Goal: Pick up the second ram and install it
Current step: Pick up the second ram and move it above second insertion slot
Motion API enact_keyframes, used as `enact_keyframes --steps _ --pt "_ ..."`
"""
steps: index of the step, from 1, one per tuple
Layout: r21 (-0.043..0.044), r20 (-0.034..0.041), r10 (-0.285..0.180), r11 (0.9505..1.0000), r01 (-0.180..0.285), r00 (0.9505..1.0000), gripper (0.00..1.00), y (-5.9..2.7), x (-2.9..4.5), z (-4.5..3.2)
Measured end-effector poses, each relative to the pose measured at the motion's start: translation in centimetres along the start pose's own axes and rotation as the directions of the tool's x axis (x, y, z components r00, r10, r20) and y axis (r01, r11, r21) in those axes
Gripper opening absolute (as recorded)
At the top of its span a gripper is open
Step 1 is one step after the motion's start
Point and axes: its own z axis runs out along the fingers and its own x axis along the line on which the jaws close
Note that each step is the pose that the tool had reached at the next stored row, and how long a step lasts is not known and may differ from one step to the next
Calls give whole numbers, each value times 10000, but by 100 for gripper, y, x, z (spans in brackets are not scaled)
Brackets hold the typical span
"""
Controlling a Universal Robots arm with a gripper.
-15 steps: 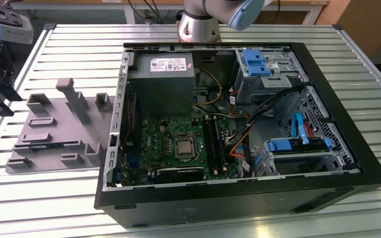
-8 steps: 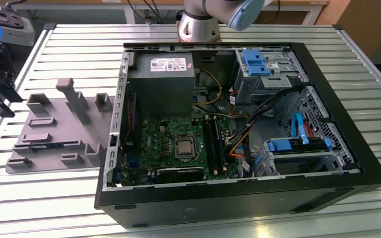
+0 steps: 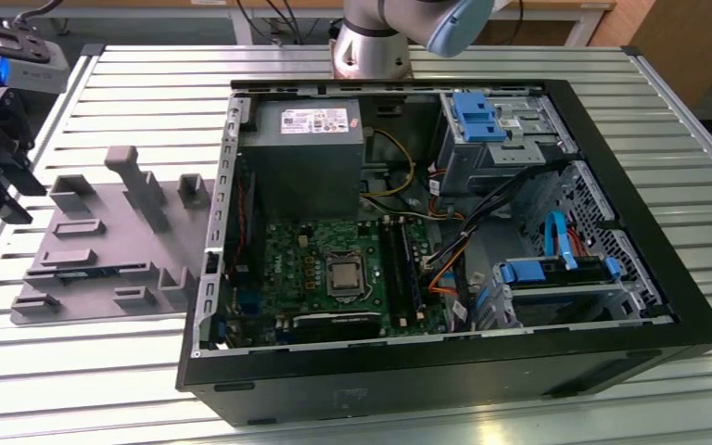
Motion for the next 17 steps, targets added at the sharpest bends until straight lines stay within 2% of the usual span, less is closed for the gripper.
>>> enact_keyframes --steps 17 --pt "0 0 0 10000 0 10000 42 -1 1 38"
